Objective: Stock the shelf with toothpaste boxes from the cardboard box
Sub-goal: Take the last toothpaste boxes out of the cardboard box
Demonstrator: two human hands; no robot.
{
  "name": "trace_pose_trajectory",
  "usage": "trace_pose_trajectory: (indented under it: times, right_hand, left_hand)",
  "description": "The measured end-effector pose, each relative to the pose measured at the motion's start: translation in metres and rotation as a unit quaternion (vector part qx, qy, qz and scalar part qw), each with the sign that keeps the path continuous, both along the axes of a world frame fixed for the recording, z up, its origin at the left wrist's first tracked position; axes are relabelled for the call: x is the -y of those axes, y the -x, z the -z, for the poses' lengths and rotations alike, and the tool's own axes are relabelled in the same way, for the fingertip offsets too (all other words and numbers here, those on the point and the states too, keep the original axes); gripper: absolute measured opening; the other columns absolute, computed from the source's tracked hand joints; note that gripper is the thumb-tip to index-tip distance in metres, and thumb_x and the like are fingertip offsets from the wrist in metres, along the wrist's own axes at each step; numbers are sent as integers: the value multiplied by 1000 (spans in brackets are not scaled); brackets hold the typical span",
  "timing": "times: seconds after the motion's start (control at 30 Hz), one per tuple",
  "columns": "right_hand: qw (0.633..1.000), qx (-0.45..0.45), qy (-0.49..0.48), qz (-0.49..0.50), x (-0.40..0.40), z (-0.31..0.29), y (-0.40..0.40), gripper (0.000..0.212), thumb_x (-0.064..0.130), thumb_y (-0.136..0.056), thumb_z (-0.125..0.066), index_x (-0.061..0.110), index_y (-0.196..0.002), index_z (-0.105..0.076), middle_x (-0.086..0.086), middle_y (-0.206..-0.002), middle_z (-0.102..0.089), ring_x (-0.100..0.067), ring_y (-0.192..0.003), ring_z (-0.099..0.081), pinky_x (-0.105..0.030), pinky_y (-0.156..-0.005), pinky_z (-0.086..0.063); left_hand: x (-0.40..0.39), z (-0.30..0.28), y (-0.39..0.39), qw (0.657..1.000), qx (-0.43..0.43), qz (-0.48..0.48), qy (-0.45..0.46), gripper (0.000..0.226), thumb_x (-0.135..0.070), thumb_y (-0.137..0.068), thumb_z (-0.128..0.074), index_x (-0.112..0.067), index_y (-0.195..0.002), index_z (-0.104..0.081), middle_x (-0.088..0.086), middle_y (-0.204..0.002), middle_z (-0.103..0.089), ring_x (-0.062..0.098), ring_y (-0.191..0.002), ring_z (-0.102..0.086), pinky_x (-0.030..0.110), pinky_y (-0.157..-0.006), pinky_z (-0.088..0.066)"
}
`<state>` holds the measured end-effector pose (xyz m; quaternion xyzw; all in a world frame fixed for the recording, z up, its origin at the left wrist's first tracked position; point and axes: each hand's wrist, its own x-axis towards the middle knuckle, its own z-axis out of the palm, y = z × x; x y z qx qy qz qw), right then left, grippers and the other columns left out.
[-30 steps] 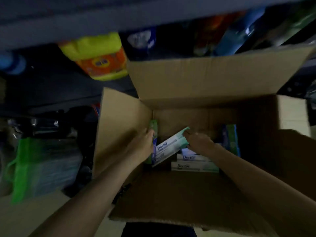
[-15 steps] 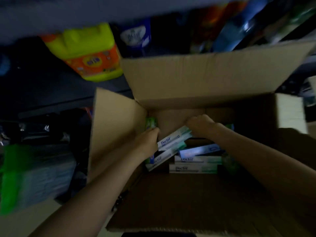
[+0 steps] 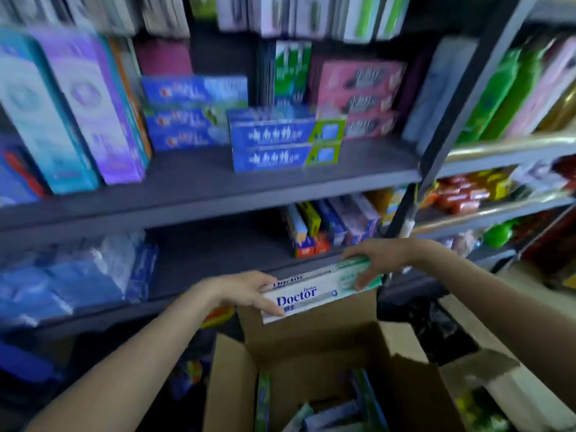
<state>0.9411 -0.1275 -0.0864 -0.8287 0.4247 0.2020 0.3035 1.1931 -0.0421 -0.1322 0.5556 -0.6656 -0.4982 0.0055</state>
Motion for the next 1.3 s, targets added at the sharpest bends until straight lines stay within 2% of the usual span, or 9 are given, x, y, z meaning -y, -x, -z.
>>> trace_pose_trajectory:
  times: [0.1,0.23,0.43,0.67,0.77,0.83,1.0,1.17,1.3]
  right_hand:
    - [991,6,127,-28,-9,-49,-7,52,28,-82,-70,22,-128,-45,6,-116,-49,-11,-101,-46,-8,-77,-36]
    - [972,-14,226,-67,-10,-90,-17,76,36,-83,-69,25,-145,-27,2,-148,-32,-22,-132,-29,-36,-108,-29]
    - [940,-6,331,-83,-8,-130,-19,60,46,-84,-62,27,-137,-41,4,-134,-46,-22,-120,-30,-38,-99,-27]
    - [932,39,349,-91,26,-130,-18,57,24,-88,-64,21,-139,-40,0,-140,-48,-23,-127,-45,-34,-99,-38]
    - [932,46,359,-32,62,-148,9,48,17,-87,-65,15,-129,-44,-7,-128,-55,-27,-115,-54,-33,-85,-44]
    - [929,72,361,26,89,-163,28,42,13,-87,-64,13,-124,-45,-10,-123,-56,-28,-100,-62,-34,-76,-48]
    - [912,89,389,100,141,-173,37,42,2,-88,-56,13,-127,-46,-16,-121,-57,-31,-83,-67,-34,-70,-51]
    - [907,38,411,79,181,-159,19,42,3,-93,-46,13,-133,-45,-18,-127,-54,-35,-112,-56,-39,-92,-45]
    - [916,-10,393,82,207,-146,21,45,-6,-88,-45,9,-131,-48,-19,-124,-55,-36,-108,-58,-42,-88,-52]
  left_hand:
    - [1,-55,-9,999,-23,-15,35,12,-25,-84,-67,-24,-90,-57,-13,-88,-62,-4,-74,-57,10,-65,-43]
    - [4,-105,-23,997,-38,-25,61,17,-23,-83,-68,-19,-97,-60,-11,-89,-65,-1,-77,-61,14,-67,-47]
    - [19,-140,-27,994,-55,-54,81,25,-23,-72,-74,-15,-92,-60,-9,-83,-65,3,-76,-63,21,-67,-53]
    - [80,-162,38,953,151,21,260,24,-35,-79,-71,-23,-80,-51,-3,-87,-53,15,-84,-51,29,-69,-38]
    - [104,-171,62,936,5,-75,343,30,-30,-78,-73,-19,-99,-54,-4,-94,-57,15,-90,-55,29,-78,-45]
    - [116,-180,71,897,-48,-130,420,41,-28,-79,-72,-20,-113,-52,-8,-107,-56,9,-101,-52,27,-90,-44]
    - [146,-167,80,800,243,-119,536,59,-36,-88,-58,-19,-138,-32,-2,-140,-37,18,-131,-29,33,-108,-25]
    - [182,-157,98,784,347,-102,504,75,-40,-86,-59,-18,-145,-17,2,-151,-19,26,-141,-12,43,-114,-9]
    - [202,-151,108,780,399,-72,476,77,-40,-86,-60,-17,-145,-17,8,-153,-15,33,-141,-9,50,-114,-4]
